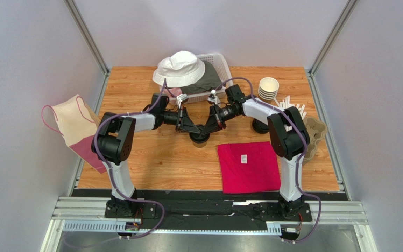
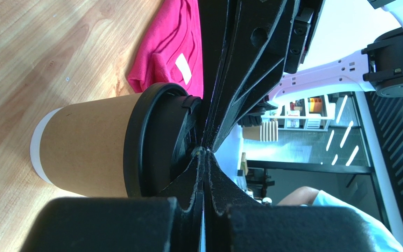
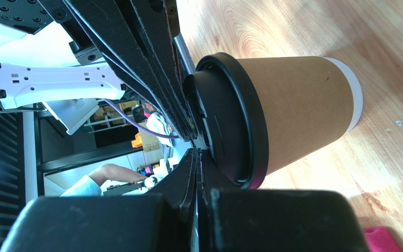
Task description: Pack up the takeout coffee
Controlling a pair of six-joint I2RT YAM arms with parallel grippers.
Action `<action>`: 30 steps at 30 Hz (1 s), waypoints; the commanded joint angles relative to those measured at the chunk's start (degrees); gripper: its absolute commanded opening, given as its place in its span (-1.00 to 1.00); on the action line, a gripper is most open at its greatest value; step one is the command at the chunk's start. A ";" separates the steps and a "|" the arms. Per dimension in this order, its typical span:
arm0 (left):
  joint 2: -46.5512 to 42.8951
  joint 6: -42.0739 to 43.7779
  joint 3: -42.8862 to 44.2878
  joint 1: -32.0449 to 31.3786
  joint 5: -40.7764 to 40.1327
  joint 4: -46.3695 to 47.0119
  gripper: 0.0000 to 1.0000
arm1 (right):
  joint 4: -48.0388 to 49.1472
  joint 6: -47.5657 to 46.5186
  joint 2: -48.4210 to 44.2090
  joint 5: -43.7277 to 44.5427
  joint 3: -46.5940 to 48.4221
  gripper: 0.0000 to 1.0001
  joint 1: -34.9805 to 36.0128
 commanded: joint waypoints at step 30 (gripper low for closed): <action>-9.73 8.51 2.39 -0.53 -7.63 -6.91 -1.00 | -7.23 -7.54 -7.02 0.21 1.68 -0.99 -0.83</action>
